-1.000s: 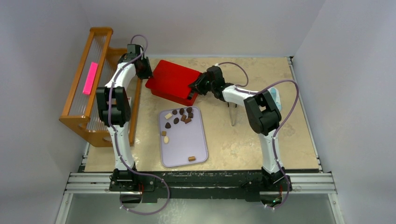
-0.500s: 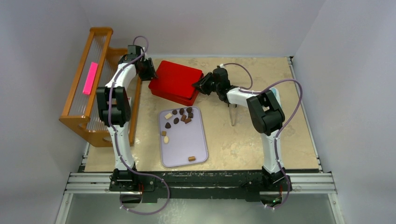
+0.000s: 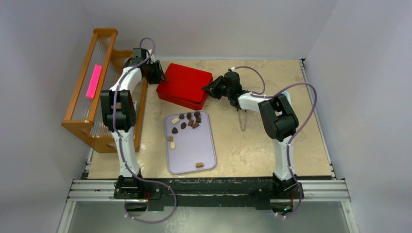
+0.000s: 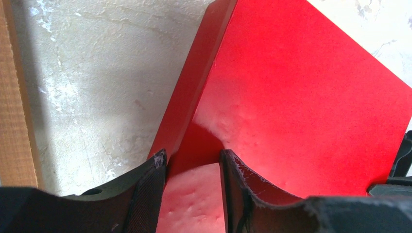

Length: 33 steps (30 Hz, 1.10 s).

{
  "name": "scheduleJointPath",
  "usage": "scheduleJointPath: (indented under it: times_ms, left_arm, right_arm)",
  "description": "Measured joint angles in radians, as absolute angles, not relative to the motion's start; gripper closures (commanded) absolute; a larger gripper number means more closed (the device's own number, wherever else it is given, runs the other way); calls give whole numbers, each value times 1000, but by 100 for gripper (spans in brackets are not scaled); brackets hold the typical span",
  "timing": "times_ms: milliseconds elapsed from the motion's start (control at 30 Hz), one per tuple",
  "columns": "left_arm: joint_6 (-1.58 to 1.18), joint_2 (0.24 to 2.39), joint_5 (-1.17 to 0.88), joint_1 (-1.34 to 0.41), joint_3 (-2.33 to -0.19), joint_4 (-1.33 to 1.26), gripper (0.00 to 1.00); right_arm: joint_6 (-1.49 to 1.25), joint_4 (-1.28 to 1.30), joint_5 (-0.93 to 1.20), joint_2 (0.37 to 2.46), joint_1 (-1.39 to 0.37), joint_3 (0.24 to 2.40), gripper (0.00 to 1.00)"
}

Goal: Pack the chocolate

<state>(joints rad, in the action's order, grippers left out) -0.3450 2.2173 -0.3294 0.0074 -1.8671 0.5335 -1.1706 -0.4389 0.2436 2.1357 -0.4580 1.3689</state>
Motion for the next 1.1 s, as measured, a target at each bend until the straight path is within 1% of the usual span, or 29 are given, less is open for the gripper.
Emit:
scheduleJointPath:
  times_ms: [133,233,300,533,667,800,933,1100]
  left_arm:
    - [-344,2217,-349,8,-1867,524,71]
    - [-345,2217,-371,13,-1867,504,72]
    - [-349,2217,-394,18,-1867,485,72]
    - [-384,2196,-461,11,-1859,434,60]
    - [-385,2165,-456,-4,-1848,436,58]
    - [-383,2138,-399,-7,-1843,451,57]
    - [-377,2135,-335,-7,-1843,488,51]
    - [-379,2135,-309,-7,-1843,521,49]
  right_arm:
    - [-1171,-441,226,2119,-457,1347,81]
    - [-1171,-451,226,2117,-454,1340,82]
    - [-1170,-455,226,2117,-452,1340,85]
    - [-1179,-576,227,2118,-454,1304,90]
    - [-1208,-665,226,2120,-458,1283,93]
    - [-1234,-742,215,2121,-458,1246,95]
    - [-1254,-763,196,2121,-458,1216,97]
    - [-1287,-815,179,2125,-459,1209,100]
